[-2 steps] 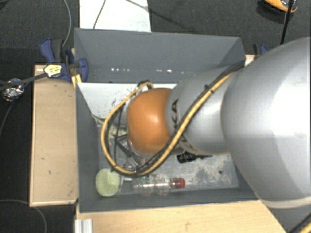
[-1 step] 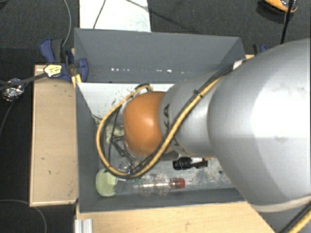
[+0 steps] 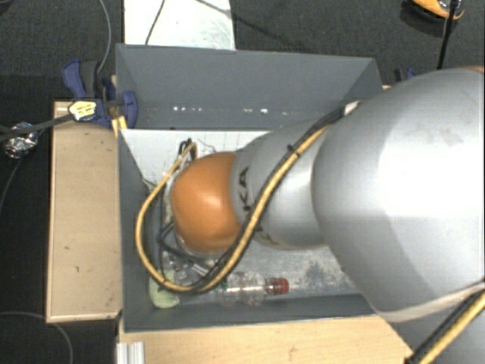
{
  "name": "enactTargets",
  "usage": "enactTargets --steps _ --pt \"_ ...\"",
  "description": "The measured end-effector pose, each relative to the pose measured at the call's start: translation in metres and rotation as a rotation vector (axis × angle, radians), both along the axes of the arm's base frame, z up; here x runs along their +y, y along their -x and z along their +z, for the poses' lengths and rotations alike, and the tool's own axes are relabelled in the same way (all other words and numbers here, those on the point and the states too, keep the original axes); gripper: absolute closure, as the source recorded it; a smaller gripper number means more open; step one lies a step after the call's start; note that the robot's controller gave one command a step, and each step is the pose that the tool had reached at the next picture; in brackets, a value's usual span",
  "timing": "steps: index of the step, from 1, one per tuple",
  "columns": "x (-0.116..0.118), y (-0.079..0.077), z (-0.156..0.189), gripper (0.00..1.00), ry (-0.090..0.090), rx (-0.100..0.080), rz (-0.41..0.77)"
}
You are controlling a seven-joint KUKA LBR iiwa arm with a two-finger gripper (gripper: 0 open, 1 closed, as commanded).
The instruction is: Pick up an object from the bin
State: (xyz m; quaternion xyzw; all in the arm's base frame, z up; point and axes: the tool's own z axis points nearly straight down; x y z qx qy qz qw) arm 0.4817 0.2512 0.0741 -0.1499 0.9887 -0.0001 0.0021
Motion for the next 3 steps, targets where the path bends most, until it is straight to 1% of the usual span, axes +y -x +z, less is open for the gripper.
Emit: enactTargets --steps 3 --pt "-0.0001 0.0001 0.0 1.0 0.0 0.001 -0.014"
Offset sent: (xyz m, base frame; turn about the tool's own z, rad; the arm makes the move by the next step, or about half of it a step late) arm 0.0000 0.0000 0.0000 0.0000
